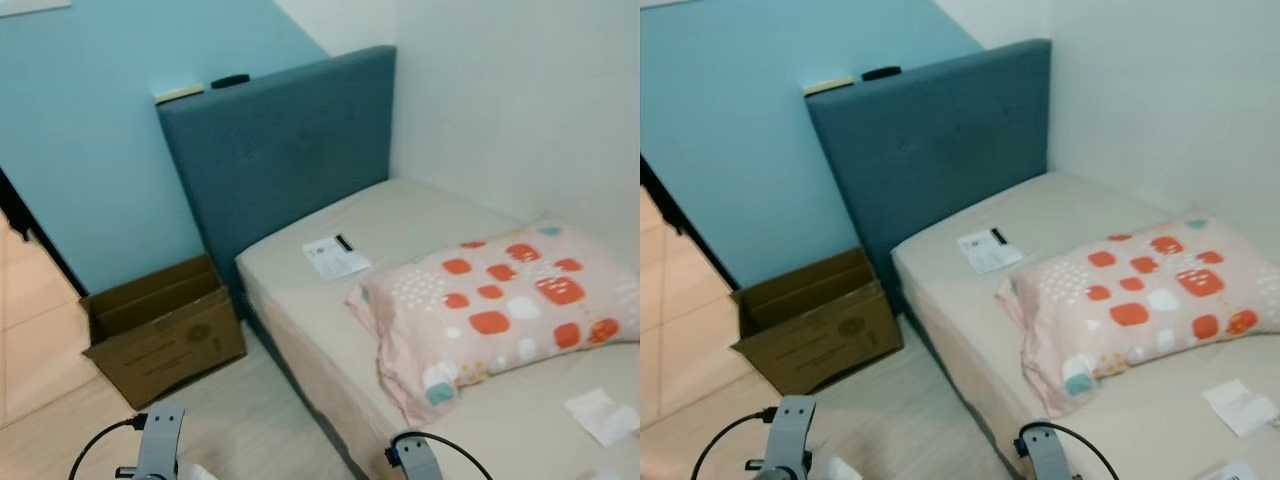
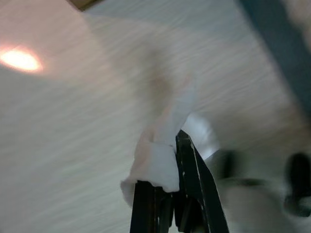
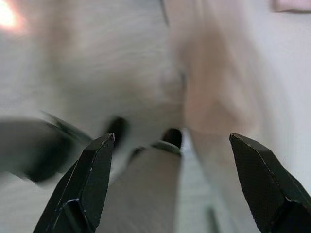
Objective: Clean up the room
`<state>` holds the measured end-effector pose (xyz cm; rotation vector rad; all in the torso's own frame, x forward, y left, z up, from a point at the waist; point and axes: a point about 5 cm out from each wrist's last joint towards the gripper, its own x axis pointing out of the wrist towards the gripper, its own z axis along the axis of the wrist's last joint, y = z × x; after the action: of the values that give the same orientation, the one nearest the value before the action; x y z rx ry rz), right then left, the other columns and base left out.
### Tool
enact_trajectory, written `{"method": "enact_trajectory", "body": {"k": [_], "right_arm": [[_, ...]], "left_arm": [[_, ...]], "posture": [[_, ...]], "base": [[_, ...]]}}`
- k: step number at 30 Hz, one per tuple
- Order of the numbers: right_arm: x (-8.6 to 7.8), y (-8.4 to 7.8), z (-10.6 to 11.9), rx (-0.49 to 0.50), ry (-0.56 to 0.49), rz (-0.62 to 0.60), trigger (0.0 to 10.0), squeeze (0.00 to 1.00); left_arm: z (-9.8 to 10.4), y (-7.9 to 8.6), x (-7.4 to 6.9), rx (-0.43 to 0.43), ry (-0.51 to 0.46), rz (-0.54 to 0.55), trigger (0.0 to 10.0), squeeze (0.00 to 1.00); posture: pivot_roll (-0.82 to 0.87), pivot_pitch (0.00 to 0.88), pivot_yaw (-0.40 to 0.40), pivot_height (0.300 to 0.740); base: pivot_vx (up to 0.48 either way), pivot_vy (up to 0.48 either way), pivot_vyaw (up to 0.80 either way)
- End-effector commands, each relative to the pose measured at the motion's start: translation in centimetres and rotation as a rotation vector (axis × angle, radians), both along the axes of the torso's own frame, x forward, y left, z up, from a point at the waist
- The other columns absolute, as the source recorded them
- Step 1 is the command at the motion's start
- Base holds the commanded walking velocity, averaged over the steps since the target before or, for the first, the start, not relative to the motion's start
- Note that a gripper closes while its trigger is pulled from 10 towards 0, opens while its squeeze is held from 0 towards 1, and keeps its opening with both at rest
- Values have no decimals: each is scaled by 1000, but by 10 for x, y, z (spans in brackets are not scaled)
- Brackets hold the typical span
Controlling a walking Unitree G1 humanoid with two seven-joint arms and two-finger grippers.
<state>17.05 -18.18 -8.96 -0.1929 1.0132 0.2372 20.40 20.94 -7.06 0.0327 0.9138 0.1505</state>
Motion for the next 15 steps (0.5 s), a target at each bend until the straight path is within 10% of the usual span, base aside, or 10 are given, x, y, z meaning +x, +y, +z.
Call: {"method": "enact_trajectory", "body": {"k": [1,15], "right_arm": [[1,0,0,-1,6,26,10000,0],[14,-30,10,-75,-30,-67,10000,0]], "left_arm": [[-4,0,-8,-19,10,50,10000,0],[-7,-16,-8,-50,25,22,10000,0]], "posture": [[-117,0,-3,740],[-172,0,41,740]], "base": [[0,0,775],[0,0,110]]}}
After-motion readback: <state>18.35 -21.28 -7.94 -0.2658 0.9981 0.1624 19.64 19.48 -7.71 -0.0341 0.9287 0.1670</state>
